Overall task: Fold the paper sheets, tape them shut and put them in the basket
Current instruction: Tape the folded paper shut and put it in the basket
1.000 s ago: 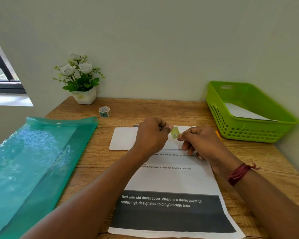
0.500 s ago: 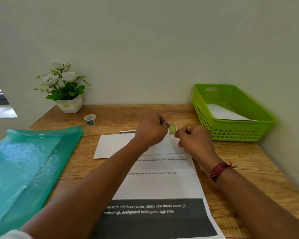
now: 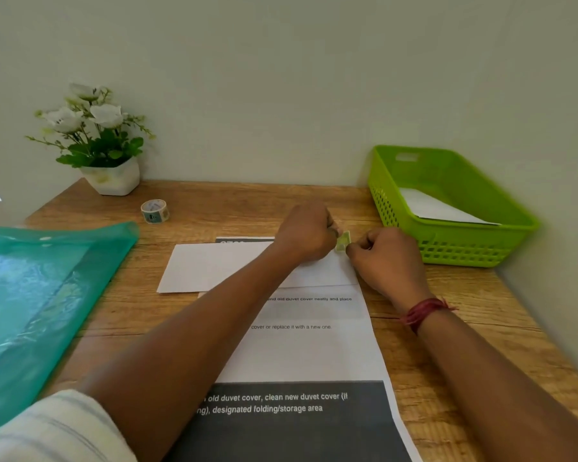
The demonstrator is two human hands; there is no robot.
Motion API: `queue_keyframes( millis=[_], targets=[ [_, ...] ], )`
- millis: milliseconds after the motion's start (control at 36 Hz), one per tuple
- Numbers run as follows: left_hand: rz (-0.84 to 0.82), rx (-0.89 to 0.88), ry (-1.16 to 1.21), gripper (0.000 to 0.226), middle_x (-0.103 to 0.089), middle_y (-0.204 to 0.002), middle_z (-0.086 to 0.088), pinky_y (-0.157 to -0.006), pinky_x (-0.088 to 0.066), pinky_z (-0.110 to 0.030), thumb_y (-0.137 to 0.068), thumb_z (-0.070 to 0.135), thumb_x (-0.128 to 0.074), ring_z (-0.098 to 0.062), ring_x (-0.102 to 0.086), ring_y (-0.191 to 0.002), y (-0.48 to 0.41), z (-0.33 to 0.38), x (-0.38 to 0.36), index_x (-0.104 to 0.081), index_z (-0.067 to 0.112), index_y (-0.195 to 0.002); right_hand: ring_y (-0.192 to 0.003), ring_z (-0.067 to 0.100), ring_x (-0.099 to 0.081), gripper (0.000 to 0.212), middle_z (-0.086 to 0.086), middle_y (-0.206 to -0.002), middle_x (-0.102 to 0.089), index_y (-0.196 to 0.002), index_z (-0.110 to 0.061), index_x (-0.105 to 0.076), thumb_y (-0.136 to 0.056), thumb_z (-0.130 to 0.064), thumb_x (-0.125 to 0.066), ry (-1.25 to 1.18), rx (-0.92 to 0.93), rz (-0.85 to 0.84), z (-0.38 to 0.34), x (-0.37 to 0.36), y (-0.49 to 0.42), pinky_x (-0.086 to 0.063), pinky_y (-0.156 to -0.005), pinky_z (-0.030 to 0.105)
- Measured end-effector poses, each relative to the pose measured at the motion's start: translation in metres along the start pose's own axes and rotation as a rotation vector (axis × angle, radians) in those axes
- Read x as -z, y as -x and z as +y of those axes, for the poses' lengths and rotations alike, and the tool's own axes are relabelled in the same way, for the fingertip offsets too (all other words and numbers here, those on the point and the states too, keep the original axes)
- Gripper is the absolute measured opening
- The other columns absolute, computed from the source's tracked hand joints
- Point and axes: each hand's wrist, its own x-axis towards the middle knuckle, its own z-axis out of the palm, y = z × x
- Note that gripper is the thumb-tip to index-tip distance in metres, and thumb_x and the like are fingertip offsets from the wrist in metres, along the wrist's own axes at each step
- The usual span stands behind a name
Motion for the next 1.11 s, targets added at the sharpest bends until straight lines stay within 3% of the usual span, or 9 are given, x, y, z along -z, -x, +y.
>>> queue_keyframes(
  millis=[111, 278, 472, 583, 722, 806, 861, 944, 1111],
  targets=[
    [0.045, -0.028, -0.028, 0.035, -0.074, -0.09, 0.0, -0.081, -0.053, -0.035, -0.09, 0.014, -0.064, -0.018, -0.066, -0.09, 0.001, -0.006, -0.002, -0.054, 0.021, -0.057, -0.055, 0.02, -0.054, 0.033, 0.003, -0.053, -0.056, -0.052, -0.011, -0.054, -0.079, -0.026, -0.064, 0.05, 0.007, -0.02, 0.001, -0.002, -0.001, -0.035, -0.047, 0.027],
    [0.02, -0.04, -0.009, 0.032, -0.07, -0.07, -0.004, -0.077, -0.055, -0.037, -0.091, 0.017, -0.066, -0.018, -0.069, -0.081, 0.002, -0.008, 0.001, -0.066, -0.001, -0.065, -0.059, 0.019, -0.056, 0.027, 0.001, -0.057, -0.06, -0.059, -0.013, -0.061, -0.081, -0.029, -0.063, 0.07, -0.004, -0.041, 0.0, -0.006, -0.003, -0.039, -0.051, 0.028],
    [0.029, -0.034, -0.029, 0.049, -0.054, -0.053, -0.002, -0.07, -0.053, -0.036, -0.089, 0.017, -0.067, -0.025, -0.068, -0.076, 0.002, -0.011, 0.001, -0.044, 0.014, -0.046, -0.055, 0.01, -0.055, 0.024, -0.005, -0.056, -0.059, -0.061, -0.017, -0.064, -0.085, -0.021, -0.062, 0.068, -0.003, -0.036, 0.001, -0.004, -0.004, -0.032, -0.047, 0.022],
    [0.031, -0.019, -0.011, 0.05, -0.045, -0.048, 0.002, -0.068, -0.049, -0.032, -0.09, 0.016, -0.067, -0.021, -0.062, -0.068, 0.004, -0.012, 0.003, -0.042, 0.015, -0.047, -0.066, 0.017, -0.061, 0.018, 0.002, -0.067, -0.067, -0.071, -0.012, -0.071, -0.086, -0.017, -0.063, 0.07, -0.003, -0.039, 0.001, -0.003, -0.005, -0.036, -0.059, 0.023],
    [0.019, 0.008, 0.04, 0.044, -0.072, -0.077, -0.014, -0.074, -0.054, -0.035, -0.09, 0.016, -0.069, -0.023, -0.069, -0.084, 0.004, -0.013, 0.003, -0.05, 0.012, -0.05, -0.069, 0.017, -0.06, 0.015, 0.001, -0.069, -0.066, -0.076, -0.011, -0.073, -0.087, -0.017, -0.066, 0.067, -0.008, -0.039, 0.002, -0.002, -0.005, -0.038, -0.064, 0.022],
    [0.021, 0.002, 0.023, 0.047, -0.069, -0.07, -0.009, -0.078, -0.056, -0.038, -0.089, 0.015, -0.069, -0.023, -0.069, -0.086, 0.003, -0.014, 0.004, -0.047, 0.013, -0.048, -0.068, 0.015, -0.058, 0.014, -0.003, -0.065, -0.062, -0.075, -0.012, -0.072, -0.087, -0.017, -0.066, 0.067, -0.007, -0.044, 0.002, -0.002, -0.005, -0.037, -0.064, 0.022],
    [0.02, -0.003, 0.013, 0.05, -0.053, -0.053, -0.001, -0.078, -0.056, -0.039, -0.089, 0.013, -0.068, -0.022, -0.067, -0.075, 0.003, -0.013, 0.005, -0.042, 0.014, -0.047, -0.066, 0.015, -0.057, 0.015, -0.005, -0.063, -0.059, -0.072, -0.014, -0.071, -0.086, -0.017, -0.067, 0.07, 0.0, -0.048, 0.003, -0.002, -0.005, -0.036, -0.063, 0.022],
    [0.027, -0.013, 0.001, 0.053, -0.037, -0.047, 0.003, -0.077, -0.054, -0.039, -0.089, 0.011, -0.067, -0.013, -0.044, -0.051, 0.003, -0.014, 0.005, -0.037, 0.015, -0.046, -0.064, 0.014, -0.056, 0.017, -0.007, -0.061, -0.058, -0.069, -0.018, -0.067, -0.086, -0.018, -0.067, 0.074, 0.008, -0.051, 0.004, -0.003, -0.006, -0.036, -0.063, 0.022],
    [0.042, -0.038, -0.012, 0.051, -0.037, -0.046, 0.002, -0.079, -0.057, -0.042, -0.087, 0.009, -0.066, -0.014, -0.038, -0.048, 0.001, -0.015, 0.003, -0.037, 0.015, -0.046, -0.06, 0.008, -0.054, 0.017, -0.008, -0.065, -0.062, -0.069, -0.023, -0.066, -0.086, -0.019, -0.067, 0.062, 0.022, -0.057, 0.004, -0.004, -0.006, -0.035, -0.061, 0.021]
  ],
)
